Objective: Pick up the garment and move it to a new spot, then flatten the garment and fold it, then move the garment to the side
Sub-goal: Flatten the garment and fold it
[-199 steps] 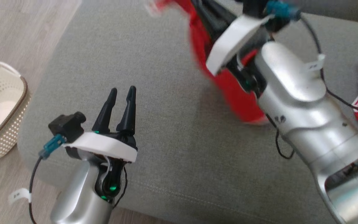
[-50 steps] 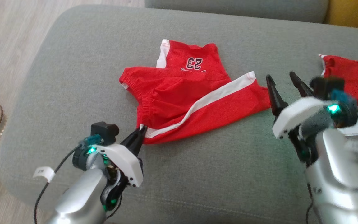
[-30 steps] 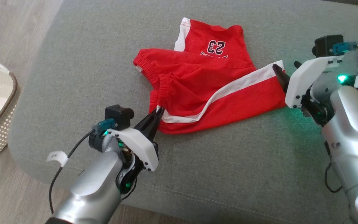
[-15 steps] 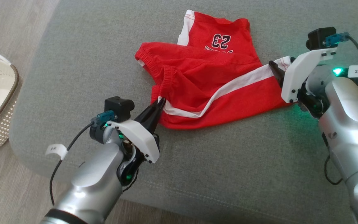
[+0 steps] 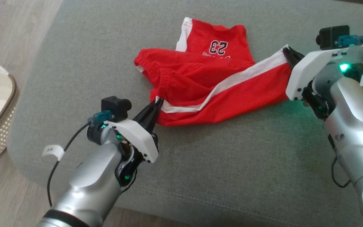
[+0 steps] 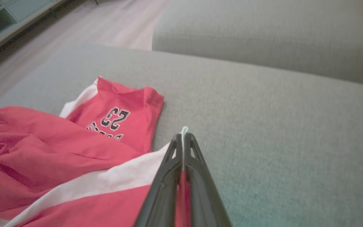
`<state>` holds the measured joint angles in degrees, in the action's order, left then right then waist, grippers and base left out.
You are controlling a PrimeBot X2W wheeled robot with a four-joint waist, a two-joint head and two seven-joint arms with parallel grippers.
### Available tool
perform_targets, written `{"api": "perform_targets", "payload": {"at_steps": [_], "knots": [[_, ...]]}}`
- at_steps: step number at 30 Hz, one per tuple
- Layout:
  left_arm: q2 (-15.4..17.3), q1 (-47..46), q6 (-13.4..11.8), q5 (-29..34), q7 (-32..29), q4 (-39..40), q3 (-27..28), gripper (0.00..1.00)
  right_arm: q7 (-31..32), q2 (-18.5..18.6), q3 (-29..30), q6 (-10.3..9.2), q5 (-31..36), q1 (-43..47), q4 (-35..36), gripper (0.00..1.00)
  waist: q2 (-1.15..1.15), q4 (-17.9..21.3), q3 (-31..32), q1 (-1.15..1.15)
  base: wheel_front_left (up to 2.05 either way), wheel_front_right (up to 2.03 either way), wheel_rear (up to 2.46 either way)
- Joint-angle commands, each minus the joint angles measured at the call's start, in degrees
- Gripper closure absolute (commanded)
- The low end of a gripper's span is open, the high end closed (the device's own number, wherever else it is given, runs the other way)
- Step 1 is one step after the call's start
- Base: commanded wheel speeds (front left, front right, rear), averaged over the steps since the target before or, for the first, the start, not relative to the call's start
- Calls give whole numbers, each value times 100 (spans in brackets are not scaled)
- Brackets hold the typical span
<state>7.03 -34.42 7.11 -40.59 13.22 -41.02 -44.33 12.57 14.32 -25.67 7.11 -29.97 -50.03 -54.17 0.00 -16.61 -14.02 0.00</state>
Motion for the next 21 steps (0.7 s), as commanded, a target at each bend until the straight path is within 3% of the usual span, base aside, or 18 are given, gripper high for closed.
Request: {"api": "perform_targets", "payload": {"at_steps": [1,11,17,21], "knots": [[172,-285,24,-67,74,127,195,100,-191,2,-129,37,-89,-30,272,100,0,74,121,0,0,0,0],[516,-398,-92,-408,-218,618,533,100,-1658,451,-641,37,-665,538,1255,100,0,461,819,0,0,0,0],[798,-467,-328,-662,-536,1319,825,100,-2449,872,-855,37,-611,775,1807,100,0,671,1212,0,0,0,0],[898,-497,-504,-931,-764,1962,1067,100,-2694,1097,-680,37,-402,895,2216,100,0,748,1386,0,0,0,0]]}}
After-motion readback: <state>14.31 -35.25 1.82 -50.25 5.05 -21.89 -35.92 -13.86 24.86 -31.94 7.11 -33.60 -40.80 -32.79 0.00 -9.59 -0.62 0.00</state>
